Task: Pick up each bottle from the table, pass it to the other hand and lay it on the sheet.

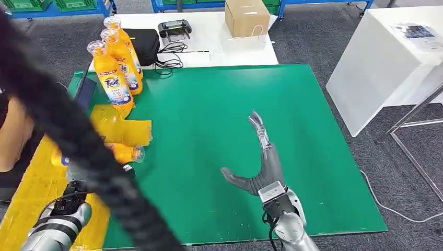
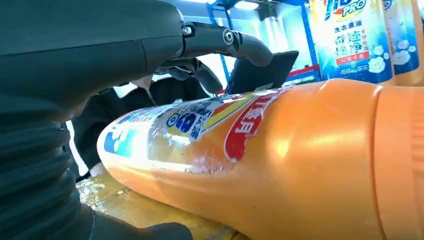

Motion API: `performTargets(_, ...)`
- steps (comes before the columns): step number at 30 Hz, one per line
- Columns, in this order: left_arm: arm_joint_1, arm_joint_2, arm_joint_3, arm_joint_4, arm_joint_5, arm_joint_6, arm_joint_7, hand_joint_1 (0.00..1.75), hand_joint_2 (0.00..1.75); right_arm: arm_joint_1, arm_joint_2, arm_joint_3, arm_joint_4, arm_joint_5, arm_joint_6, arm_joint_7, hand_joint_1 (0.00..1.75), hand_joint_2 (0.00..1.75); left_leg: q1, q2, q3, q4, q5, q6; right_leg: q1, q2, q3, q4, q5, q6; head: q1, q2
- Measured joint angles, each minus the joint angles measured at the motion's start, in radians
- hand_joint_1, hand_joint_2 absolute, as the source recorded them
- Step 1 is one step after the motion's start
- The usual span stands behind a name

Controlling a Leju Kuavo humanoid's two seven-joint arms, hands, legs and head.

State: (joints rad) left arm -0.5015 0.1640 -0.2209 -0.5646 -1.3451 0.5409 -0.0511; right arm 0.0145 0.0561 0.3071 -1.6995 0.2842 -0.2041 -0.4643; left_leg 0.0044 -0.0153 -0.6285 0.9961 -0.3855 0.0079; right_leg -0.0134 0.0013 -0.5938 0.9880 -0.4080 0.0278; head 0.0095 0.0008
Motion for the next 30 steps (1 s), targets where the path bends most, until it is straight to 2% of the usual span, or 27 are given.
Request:
performTargets(7, 0.002, -0.001, 0.003, -0.001, 0.0, 0.002, -0.001, 0.0, 1.75, 0.0, 0.0, 0.0, 0.0, 0.0, 0.0, 0.0, 0.0, 1.75, 0.0, 0.0, 0.0, 0.0, 0.0, 0.0, 0.0, 0.0, 0.0, 0.0, 0.0, 0.0, 0.0, 0.0)
performTargets(11, 0.05, 0.003, 0.001, -0.063, -0.115, 0.128, 0.006, 0.0, 1.75, 0.003, -0.002, 0.001, 0.0, 0.002, -0.009, 0.0, 0.0, 1.75, 0.0, 0.001, 0.0, 0.0, 0.0, 0.0, 0.0, 0.0, -0.001, 0.0, 0.0, 0.0, 0.0, 0.0)
performTargets(13, 0.124, 0.035, -0.02, -0.211, -0.205, 0.154, 0.103, 0.0, 1.75, 0.006, -0.007, 0.003, 0.002, 0.002, -0.016, 0.0, 0.0, 1.75, 0.0, 0.003, -0.002, 0.0, 0.0, 0.0, 0.0, 0.001, -0.003, 0.0, 0.0, 0.0, 0.0, 0.0)
performTargets(15, 0.173, 0.084, -0.095, -0.357, -0.212, 0.159, 0.246, 0.0, 1.75, 0.013, -0.013, 0.005, 0.003, 0.007, -0.025, 0.0, 0.0, 1.75, 0.001, 0.006, -0.005, 0.0, 0.0, 0.0, 0.001, 0.002, -0.008, 0.0, 0.001, 0.0, 0.0, 0.0)
performTargets(16, 0.202, 0.098, -0.127, -0.461, -0.205, 0.161, 0.272, 0.0, 1.75, 0.022, -0.016, 0.005, 0.003, 0.013, -0.032, -0.002, 0.0, 1.75, 0.0, 0.006, -0.005, 0.0, -0.001, -0.001, 0.0, 0.002, -0.008, 0.0, 0.001, 0.0, 0.0, 0.0)
performTargets(17, 0.239, 0.099, -0.123, -0.523, -0.172, 0.162, 0.241, 0.0, 1.75, 0.035, -0.02, 0.004, 0.002, 0.021, -0.037, -0.003, 0.0, 1.75, -0.001, 0.006, -0.004, 0.001, -0.002, 0.0, -0.001, 0.002, -0.008, 0.0, 0.0, 0.001, -0.002, 0.0)
performTargets(18, 0.279, 0.065, -0.093, -0.619, -0.092, 0.163, 0.163, 0.0, 1.75, 0.05, -0.024, 0.003, 0.001, 0.027, -0.043, -0.005, 0.0, 1.75, -0.001, 0.004, -0.004, 0.001, -0.002, 0.0, -0.002, 0.002, -0.007, 0.0, -0.002, 0.002, -0.002, 0.0)
performTargets(20, 0.357, -0.004, -0.054, -0.718, 0.205, 0.096, -0.143, 0.0, 1.75, 0.078, -0.029, 0.002, -0.004, 0.021, -0.021, 0.005, 0.0, 1.75, -0.001, 0.001, -0.005, 0.0, -0.004, 0.002, -0.002, 0.001, -0.005, 0.0, -0.004, 0.002, 0.001, 0.0)
performTargets(21, 0.407, -0.026, -0.059, -0.779, 0.425, -0.017, -0.314, 0.0, 1.75, 0.09, -0.032, 0.001, -0.004, -0.012, 0.024, 0.027, 0.0, 1.75, -0.002, 0.001, -0.004, 0.0, -0.007, 0.0, -0.002, 0.001, -0.005, 0.0, -0.004, 0.002, 0.001, 0.0)
performTargets(23, 0.511, -0.073, -0.079, -0.894, 0.838, -0.245, -0.508, 0.0, 1.75, 0.124, -0.032, -0.015, -0.001, -0.065, 0.086, 0.041, 0.0, 1.75, -0.003, 0.008, -0.004, 0.001, -0.01, 0.003, -0.004, 0.006, -0.007, -0.001, -0.004, 0.002, 0.0, 0.0)
performTargets(24, 0.548, -0.092, -0.091, -0.937, 1.028, -0.31, -0.546, 0.0, 1.75, 0.139, -0.033, -0.027, 0.003, -0.071, 0.095, 0.037, 0.0, 1.75, -0.003, 0.008, -0.004, 0.001, -0.01, 0.003, -0.004, 0.006, -0.008, -0.001, -0.004, 0.002, 0.0, 0.0)
performTargets(26, 0.598, -0.125, -0.119, -0.988, 1.246, -0.345, -0.539, 0.0, 1.75, 0.151, -0.032, -0.045, 0.01, -0.071, 0.096, 0.026, 0.0, 1.75, -0.003, 0.008, -0.005, 0.001, -0.011, 0.005, -0.004, 0.006, -0.007, -0.002, -0.004, 0.003, 0.001, 0.0)
performTargets(27, 0.614, -0.136, -0.128, -1.009, 1.292, -0.359, -0.541, 0.0, 1.75, 0.153, -0.031, -0.053, 0.013, -0.066, 0.096, 0.024, 0.0, 1.75, -0.003, 0.008, -0.005, 0.001, -0.011, 0.005, -0.004, 0.006, -0.007, -0.002, -0.005, 0.003, 0.0, 0.0)
performTargets(30, 0.645, -0.158, -0.133, -1.045, 1.18, -0.405, -0.537, 0.0, 1.75, 0.161, -0.029, -0.071, 0.019, -0.049, 0.086, 0.026, 0.0, 1.75, -0.003, 0.006, -0.004, 0.001, -0.011, 0.005, -0.003, 0.006, -0.006, -0.002, -0.005, 0.003, 0.0, 0.0)
